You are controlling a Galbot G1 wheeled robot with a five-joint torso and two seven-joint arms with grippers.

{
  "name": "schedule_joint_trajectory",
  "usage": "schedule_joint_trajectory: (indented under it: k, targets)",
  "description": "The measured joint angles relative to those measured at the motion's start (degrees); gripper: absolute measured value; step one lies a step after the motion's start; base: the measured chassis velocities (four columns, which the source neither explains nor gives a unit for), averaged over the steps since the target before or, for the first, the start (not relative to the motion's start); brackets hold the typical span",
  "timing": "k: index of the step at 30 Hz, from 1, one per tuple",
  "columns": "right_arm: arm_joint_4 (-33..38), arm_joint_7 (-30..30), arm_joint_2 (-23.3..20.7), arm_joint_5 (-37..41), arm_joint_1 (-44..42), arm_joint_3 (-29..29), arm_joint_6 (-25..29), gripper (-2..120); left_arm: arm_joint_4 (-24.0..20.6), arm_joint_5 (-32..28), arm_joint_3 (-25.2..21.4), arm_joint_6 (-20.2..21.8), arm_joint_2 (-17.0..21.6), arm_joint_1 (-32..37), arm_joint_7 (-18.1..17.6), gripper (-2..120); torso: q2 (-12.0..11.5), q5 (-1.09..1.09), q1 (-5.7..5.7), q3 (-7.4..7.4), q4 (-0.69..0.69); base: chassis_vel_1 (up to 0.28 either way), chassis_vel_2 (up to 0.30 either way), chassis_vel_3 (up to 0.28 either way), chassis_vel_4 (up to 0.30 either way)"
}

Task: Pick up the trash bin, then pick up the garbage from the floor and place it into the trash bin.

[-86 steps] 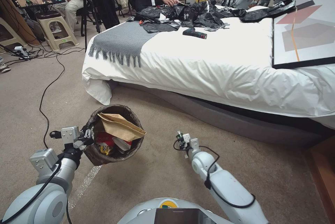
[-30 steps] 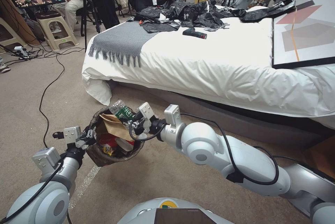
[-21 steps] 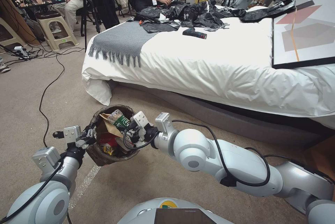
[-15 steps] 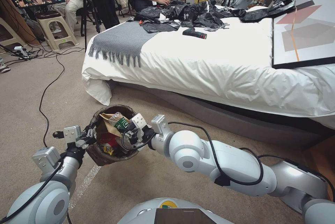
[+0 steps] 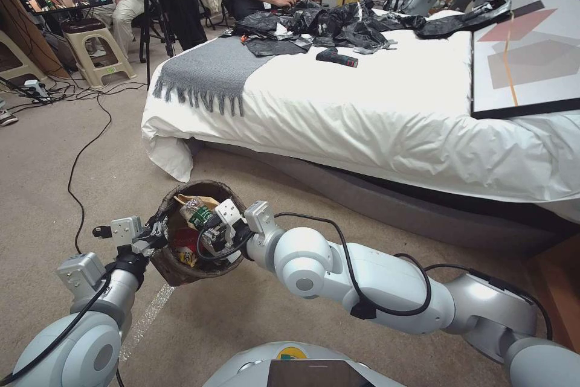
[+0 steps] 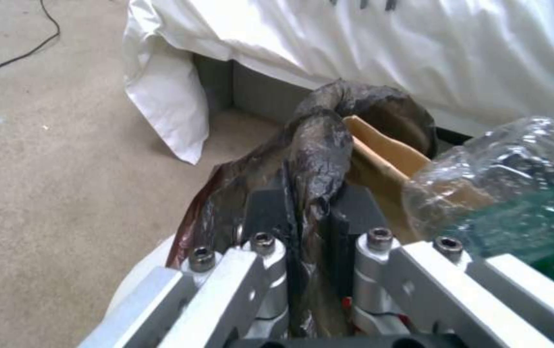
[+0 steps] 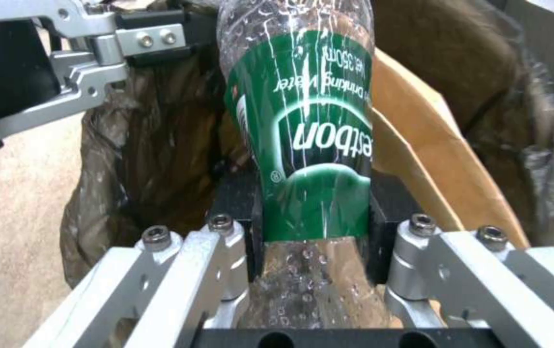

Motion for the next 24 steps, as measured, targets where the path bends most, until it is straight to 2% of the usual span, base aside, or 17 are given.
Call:
schedule_joint_trajectory:
  k: [16, 18, 21, 22, 24]
  targets:
    - [-3.86, 0.17, 2.45, -0.22, -0.16, -0.64, -0.53, 27, 0.00, -0.49, -0.09, 0.00, 0.28, -0.33, 0.07, 8, 0.00, 0.00, 0.00, 0.00, 0.00, 0.000, 0.000, 0.000, 0.000]
    - [-3.92, 0.21, 2.46, -0.30, -0.25, -0.64, -0.59, 32, 0.00, -0.57, -0.09, 0.03, 0.28, -0.39, 0.08, 8, 0.00, 0.00, 0.00, 0.00, 0.00, 0.000, 0.000, 0.000, 0.000]
    - [-3.68, 0.42, 2.47, -0.34, -0.26, -0.64, -0.61, 45, 0.00, -0.70, -0.08, 0.16, 0.32, -0.57, 0.10, 8, 0.00, 0.00, 0.00, 0.00, 0.00, 0.000, 0.000, 0.000, 0.000]
    - [-3.68, 0.42, 2.47, -0.34, -0.26, -0.64, -0.61, 45, 0.00, -0.70, -0.08, 0.16, 0.32, -0.57, 0.10, 8, 0.00, 0.00, 0.00, 0.00, 0.00, 0.000, 0.000, 0.000, 0.000]
    - [-3.32, 0.50, 2.44, -0.34, -0.13, -0.64, -0.61, 56, 0.00, -0.76, -0.07, 0.22, 0.34, -0.63, 0.10, 8, 0.00, 0.01, 0.00, 0.00, 0.00, 0.000, 0.000, 0.000, 0.000]
